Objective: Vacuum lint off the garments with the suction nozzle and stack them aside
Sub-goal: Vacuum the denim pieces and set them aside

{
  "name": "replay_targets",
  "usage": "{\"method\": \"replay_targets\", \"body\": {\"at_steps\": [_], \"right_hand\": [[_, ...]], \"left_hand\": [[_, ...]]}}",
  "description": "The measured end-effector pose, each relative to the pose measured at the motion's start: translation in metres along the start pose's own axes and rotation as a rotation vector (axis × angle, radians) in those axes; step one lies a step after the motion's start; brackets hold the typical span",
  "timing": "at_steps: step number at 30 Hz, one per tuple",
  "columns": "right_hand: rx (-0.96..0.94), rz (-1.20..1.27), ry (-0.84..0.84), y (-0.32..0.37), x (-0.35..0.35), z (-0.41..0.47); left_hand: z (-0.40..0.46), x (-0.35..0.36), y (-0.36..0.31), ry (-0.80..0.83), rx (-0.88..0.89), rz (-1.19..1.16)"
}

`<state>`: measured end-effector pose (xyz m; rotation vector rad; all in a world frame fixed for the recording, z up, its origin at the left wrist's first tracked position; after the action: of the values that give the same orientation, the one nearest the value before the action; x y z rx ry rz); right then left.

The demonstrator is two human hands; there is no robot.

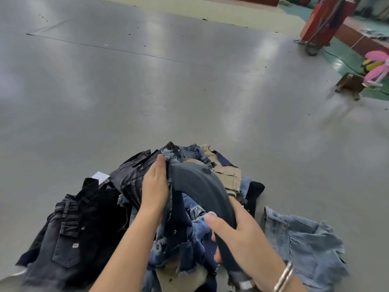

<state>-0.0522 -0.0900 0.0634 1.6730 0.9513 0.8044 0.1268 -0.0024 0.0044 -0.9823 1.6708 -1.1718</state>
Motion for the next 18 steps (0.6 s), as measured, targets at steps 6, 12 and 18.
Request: {"method": "replay_targets", "body": {"at_steps": [6, 12, 18], "right_hand": [[-0.058, 0.080, -0.131, 0.008, -0.005, 0.021], [-0.112, 0.147, -0.207, 0.039, -0.042, 0.027], [-0.004, -0.035, 0.060, 0.004, -0.009, 0.002]], "left_hand": [[-0.007, 0.024, 0.003, 0.249, -0.021, -0.051], [-0.012, 0.013, 0.003, 0.195, -0.031, -0.011], [0.000, 0.007, 0.009, 0.143, -0.075, -0.002]]}}
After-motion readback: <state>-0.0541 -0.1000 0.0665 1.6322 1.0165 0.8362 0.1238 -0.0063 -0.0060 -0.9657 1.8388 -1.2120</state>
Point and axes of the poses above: each hand's wrist, its own z-axis towards the middle knuckle, its own x-axis out of the palm, y = z × x, the point moved 8 cm from there along z, towards the middle knuckle, and after that the axes turned 15 degrees about z, right-handed, at the moved point
